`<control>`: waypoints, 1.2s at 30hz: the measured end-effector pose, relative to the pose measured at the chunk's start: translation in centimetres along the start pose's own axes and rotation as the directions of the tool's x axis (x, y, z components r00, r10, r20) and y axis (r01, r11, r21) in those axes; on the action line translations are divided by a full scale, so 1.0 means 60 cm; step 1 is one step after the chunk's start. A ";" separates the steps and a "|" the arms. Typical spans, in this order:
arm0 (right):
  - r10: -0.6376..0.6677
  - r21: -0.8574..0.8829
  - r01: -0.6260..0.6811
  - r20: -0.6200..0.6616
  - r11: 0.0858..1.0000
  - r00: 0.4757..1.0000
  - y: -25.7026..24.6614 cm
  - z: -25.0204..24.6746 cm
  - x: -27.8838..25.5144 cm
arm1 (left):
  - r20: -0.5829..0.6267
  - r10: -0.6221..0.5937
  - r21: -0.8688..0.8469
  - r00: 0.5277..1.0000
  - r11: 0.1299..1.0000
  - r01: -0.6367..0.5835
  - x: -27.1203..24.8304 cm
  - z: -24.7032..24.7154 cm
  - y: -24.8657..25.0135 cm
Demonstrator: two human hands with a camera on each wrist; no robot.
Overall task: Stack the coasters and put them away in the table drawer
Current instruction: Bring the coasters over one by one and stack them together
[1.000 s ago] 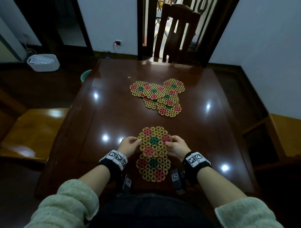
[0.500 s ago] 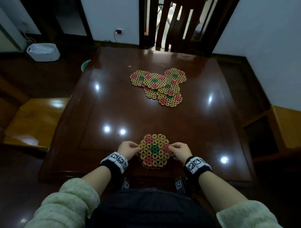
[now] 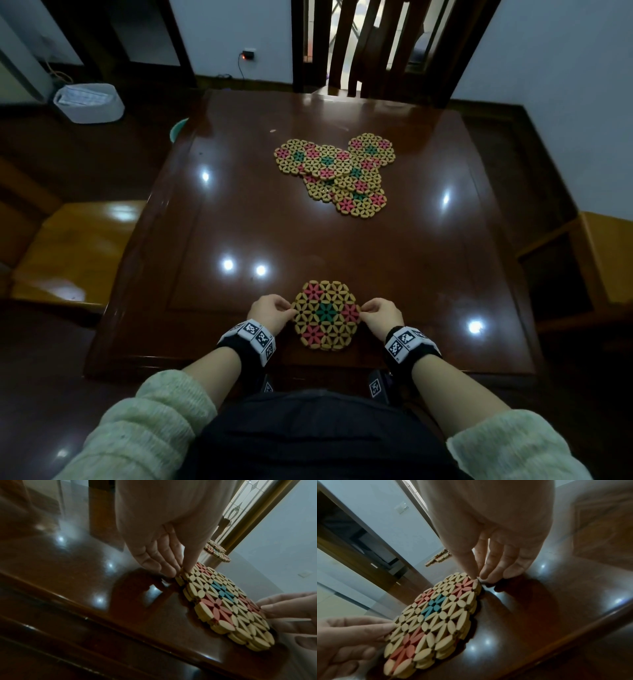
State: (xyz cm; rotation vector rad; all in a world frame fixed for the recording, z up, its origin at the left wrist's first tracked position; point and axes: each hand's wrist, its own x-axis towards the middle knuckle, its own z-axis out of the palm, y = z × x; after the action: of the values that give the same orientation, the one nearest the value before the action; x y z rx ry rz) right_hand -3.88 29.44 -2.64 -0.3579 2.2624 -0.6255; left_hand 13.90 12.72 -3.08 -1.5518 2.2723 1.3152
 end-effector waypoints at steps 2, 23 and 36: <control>0.008 -0.020 -0.008 0.006 1.000 1.000 0.002 0.000 -0.001 | -0.013 0.015 0.049 1.000 0.999 -0.014 -0.003 0.000 0.001; 0.089 0.026 -0.089 0.004 0.996 0.996 -0.001 0.018 0.006 | 0.012 -0.076 -0.113 0.997 0.991 0.076 0.000 0.006 -0.002; 0.122 0.029 -0.122 0.005 0.992 0.993 -0.009 0.022 0.003 | 0.012 -0.111 -0.179 0.994 0.978 0.112 -0.001 0.006 0.002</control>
State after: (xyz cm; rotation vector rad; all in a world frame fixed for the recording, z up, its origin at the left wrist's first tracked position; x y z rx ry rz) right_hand -2.99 28.47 -3.25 -0.2048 2.2504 -0.5930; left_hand 13.71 13.03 -3.17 -1.7040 2.0808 1.5256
